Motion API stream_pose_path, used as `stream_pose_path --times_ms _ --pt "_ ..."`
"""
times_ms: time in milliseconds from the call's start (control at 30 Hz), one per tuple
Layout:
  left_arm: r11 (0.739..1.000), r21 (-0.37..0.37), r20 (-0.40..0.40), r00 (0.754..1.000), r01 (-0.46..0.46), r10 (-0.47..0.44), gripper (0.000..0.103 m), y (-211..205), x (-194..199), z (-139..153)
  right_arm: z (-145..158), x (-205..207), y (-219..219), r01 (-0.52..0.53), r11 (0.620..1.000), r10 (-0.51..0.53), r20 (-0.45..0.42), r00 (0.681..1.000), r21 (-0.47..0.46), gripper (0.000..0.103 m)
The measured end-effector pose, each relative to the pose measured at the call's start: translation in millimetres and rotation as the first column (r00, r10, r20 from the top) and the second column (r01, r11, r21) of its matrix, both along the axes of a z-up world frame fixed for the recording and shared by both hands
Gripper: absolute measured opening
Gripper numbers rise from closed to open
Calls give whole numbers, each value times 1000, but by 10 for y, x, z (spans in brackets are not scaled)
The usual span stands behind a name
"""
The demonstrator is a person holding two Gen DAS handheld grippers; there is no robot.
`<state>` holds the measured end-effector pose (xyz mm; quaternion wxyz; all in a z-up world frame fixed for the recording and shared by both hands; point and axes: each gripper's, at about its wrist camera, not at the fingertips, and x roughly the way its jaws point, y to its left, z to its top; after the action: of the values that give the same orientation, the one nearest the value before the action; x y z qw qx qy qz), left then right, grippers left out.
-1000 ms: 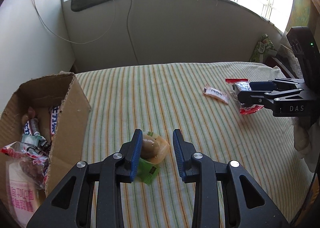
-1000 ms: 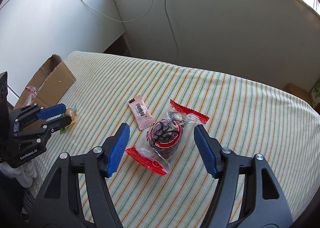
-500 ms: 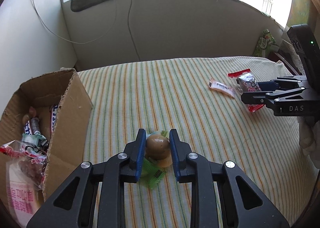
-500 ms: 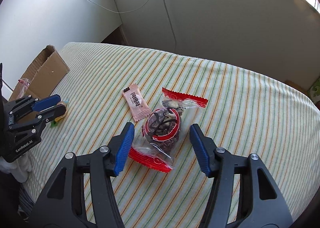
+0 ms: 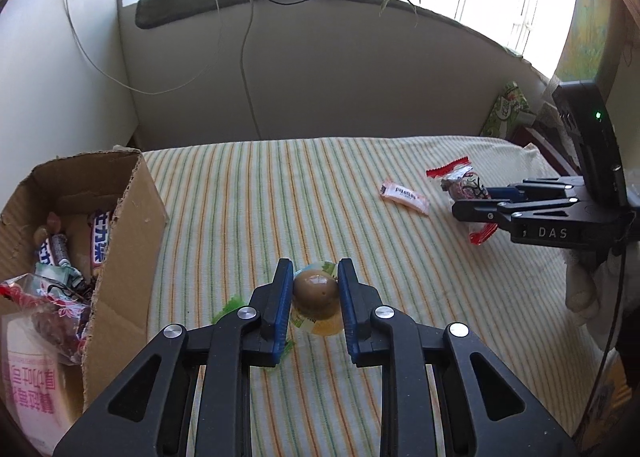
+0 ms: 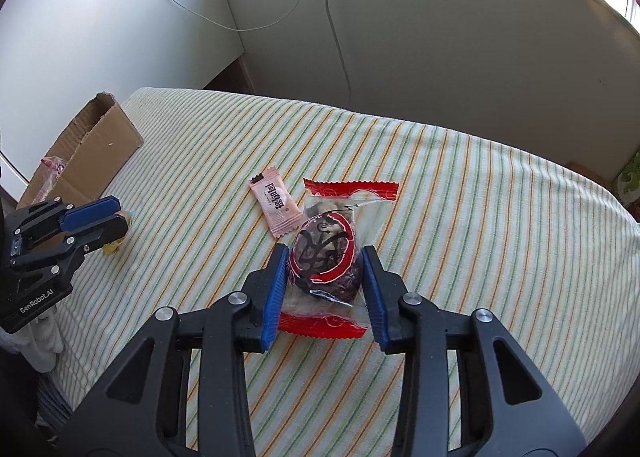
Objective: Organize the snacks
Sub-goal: 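Carry the egg candy and chocolate packet into the box and release both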
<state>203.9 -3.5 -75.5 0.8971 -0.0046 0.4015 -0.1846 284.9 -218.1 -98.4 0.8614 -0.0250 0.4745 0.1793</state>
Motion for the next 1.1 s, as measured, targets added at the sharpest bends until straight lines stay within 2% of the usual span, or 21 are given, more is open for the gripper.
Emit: stream_pose_path --times_ms 100,467,700,1100 --pt "999 -54 11 1000 0 0 21 82 -25 108 63 -24 -21 0 1000 0 11 1000 4 38" --pt "992 -104 123 989 -65 78 21 409 -126 462 359 -112 181 -36 999 34 68 997 22 38" --pt "984 -122 172 974 -126 146 21 669 -202 567 584 -164 515 -96 995 92 114 989 33 38" --pt "955 -147 187 941 -256 281 21 1251 -292 540 732 -210 1364 -226 973 217 149 965 49 38"
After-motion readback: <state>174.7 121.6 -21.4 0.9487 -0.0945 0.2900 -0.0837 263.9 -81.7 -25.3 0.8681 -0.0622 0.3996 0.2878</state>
